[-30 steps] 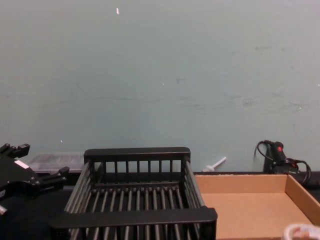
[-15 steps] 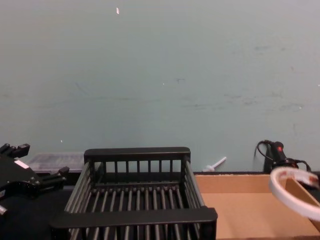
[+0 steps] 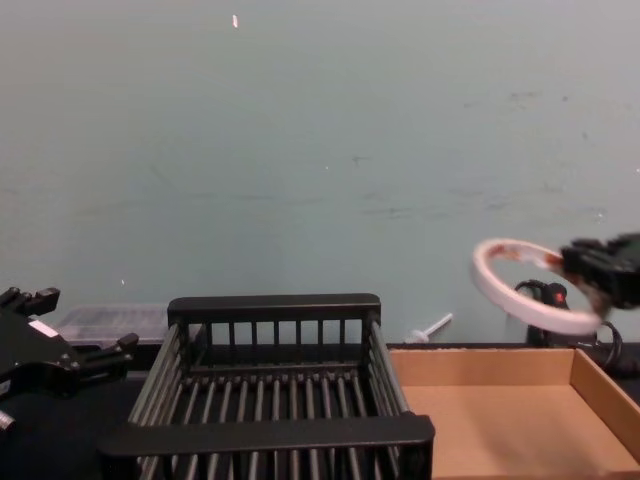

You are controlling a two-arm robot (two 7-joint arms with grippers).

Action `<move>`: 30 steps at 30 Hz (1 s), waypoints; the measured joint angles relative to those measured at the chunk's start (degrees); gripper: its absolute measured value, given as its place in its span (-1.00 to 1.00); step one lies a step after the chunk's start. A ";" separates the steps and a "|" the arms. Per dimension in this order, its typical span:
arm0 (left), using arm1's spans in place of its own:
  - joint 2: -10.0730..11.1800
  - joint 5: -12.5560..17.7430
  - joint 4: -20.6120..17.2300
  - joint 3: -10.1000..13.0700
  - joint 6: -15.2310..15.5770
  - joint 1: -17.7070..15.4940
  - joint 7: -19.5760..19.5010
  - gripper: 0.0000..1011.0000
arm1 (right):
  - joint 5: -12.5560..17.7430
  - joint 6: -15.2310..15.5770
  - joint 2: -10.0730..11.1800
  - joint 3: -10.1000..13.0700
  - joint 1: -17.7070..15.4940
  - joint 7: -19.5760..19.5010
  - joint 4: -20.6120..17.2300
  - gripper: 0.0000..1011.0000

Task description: Pick up the white tape and place it into the black box , Pick up the silver tape and place it into the brown box.

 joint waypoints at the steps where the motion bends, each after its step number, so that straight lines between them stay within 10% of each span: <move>1: -0.01 0.00 0.00 0.00 0.00 0.00 0.00 0.98 | 0.00 0.00 0.00 0.00 0.00 0.00 0.00 -0.86; 30: 0.00 0.00 0.00 0.00 0.00 0.00 0.00 0.98 | -5.19 -8.63 -12.43 -11.73 16.74 3.19 20.21 -0.86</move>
